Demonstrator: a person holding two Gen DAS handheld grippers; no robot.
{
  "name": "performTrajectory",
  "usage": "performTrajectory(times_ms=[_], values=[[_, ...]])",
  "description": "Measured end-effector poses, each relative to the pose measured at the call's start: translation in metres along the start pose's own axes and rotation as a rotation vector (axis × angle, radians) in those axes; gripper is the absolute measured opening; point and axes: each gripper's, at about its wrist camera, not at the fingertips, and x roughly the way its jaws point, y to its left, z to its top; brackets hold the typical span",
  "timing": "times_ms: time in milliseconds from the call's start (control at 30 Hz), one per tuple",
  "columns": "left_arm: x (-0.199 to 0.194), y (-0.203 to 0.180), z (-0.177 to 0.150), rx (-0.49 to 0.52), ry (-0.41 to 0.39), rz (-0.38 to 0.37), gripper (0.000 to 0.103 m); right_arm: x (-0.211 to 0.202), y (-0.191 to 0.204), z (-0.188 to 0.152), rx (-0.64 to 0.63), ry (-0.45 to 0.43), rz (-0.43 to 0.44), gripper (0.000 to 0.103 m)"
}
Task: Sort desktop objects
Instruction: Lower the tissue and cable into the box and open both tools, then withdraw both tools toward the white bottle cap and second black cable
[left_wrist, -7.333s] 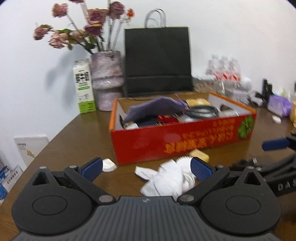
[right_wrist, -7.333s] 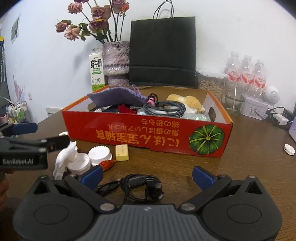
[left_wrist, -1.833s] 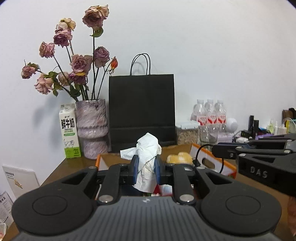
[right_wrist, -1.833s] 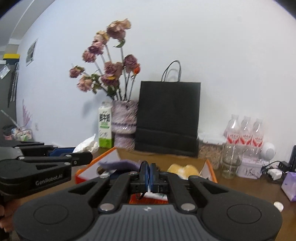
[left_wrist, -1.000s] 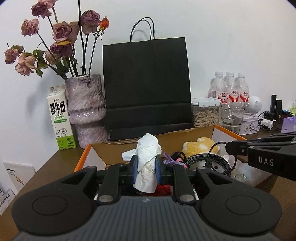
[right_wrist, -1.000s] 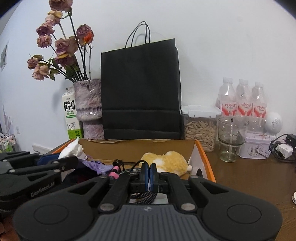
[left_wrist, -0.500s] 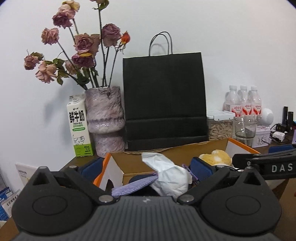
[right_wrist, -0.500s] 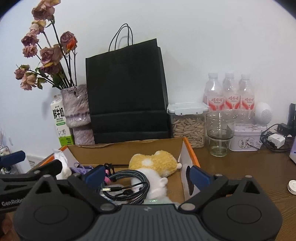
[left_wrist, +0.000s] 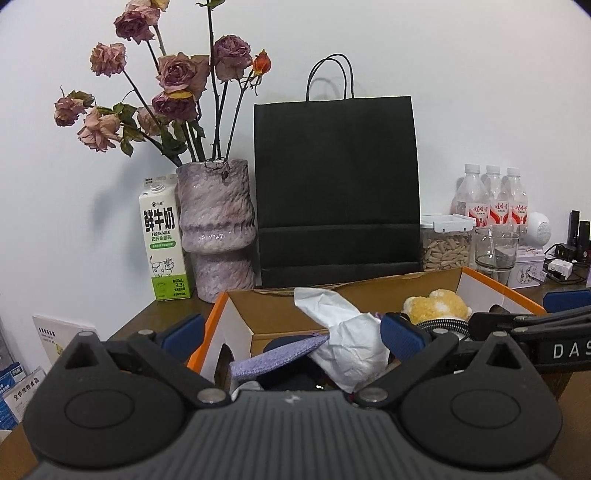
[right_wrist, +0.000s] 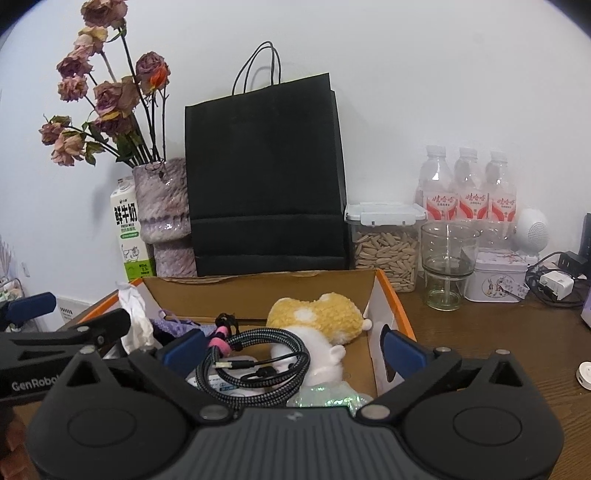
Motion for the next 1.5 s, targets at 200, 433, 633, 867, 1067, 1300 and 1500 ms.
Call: performTrajectory(times_ms=[200, 433, 633, 867, 1067, 1300, 1500], values=[[-0.013, 0.007, -0.005, -0.011, -0.038, 0.032, 0.103, -0.005, 0.005, -0.006, -0.030, 0.002, -0.002, 0.103], [-0.030, 0.016, -0.019, -0.015, -0.057, 0.038, 0.103, -0.022, 0.010, -0.016, -0.027, -0.022, -0.014, 0.103], [-0.046, 0.025, -0.030, 0.002, -0.019, 0.020, 0.103, -0.043, 0.009, -0.025, -0.009, -0.049, -0.027, 0.103], [-0.067, 0.044, -0.040, 0.002, 0.030, -0.022, 0.103, -0.062, 0.009, -0.044, -0.039, -0.002, -0.019, 0.103], [-0.077, 0.059, -0.051, -0.009, 0.123, -0.069, 0.103, -0.073, 0.018, -0.062, -0.099, 0.075, 0.013, 0.103], [-0.088, 0.057, -0.063, 0.028, 0.197, -0.161, 0.103, -0.081, 0.032, -0.078, -0.168, 0.178, 0.057, 0.103], [-0.087, 0.044, -0.070, 0.075, 0.257, -0.228, 0.103, -0.079, 0.047, -0.089, -0.215, 0.275, 0.087, 0.103]])
